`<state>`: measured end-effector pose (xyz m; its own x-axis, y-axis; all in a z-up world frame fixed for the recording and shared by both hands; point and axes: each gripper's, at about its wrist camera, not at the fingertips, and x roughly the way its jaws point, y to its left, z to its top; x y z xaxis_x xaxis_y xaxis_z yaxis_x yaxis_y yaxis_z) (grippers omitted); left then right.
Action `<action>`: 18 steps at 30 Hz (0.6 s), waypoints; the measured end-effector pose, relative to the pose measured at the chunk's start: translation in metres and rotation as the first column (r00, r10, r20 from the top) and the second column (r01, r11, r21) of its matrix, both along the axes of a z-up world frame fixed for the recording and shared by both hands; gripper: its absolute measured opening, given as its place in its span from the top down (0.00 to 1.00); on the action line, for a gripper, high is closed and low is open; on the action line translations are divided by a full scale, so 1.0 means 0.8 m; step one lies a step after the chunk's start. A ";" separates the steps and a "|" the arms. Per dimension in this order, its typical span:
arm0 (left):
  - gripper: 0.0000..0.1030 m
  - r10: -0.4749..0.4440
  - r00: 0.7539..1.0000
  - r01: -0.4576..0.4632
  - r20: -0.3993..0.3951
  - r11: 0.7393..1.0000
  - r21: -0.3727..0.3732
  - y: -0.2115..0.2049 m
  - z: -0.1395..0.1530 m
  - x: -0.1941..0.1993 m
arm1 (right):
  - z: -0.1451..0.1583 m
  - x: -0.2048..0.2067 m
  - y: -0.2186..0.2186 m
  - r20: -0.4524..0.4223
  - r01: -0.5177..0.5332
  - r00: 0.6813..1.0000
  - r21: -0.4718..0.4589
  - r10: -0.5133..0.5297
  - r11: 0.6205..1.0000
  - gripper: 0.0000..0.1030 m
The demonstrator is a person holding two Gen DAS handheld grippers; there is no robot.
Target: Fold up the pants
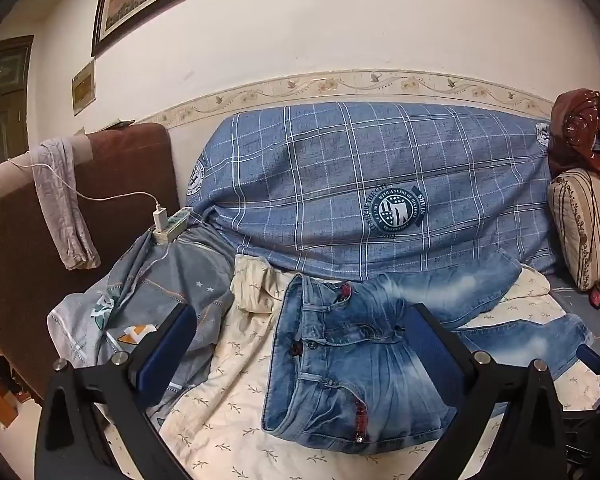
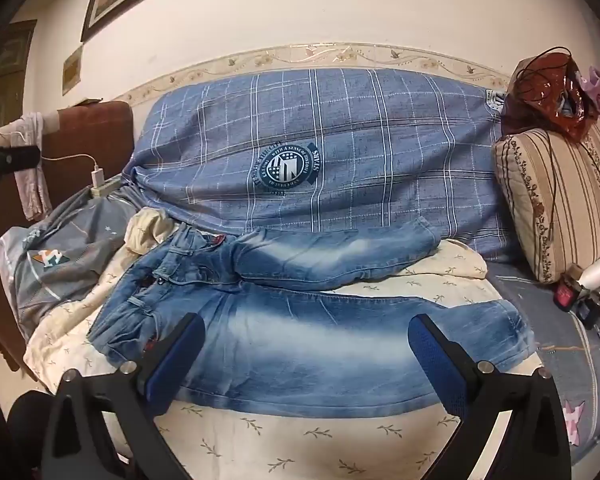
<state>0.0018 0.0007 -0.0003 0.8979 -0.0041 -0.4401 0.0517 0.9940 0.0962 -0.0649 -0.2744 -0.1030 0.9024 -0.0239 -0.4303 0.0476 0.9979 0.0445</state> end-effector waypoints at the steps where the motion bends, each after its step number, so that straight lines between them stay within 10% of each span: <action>1: 0.00 -0.003 1.000 0.003 -0.004 1.000 -0.001 0.001 0.000 0.002 | -0.001 -0.001 -0.001 0.000 -0.001 1.000 0.014 0.001 1.000 0.00; 18: 0.00 0.106 0.994 -0.106 -0.019 0.994 -0.002 0.061 -0.015 -0.016 | -0.026 0.040 -0.025 -0.040 0.024 0.999 0.105 -0.020 0.994 0.00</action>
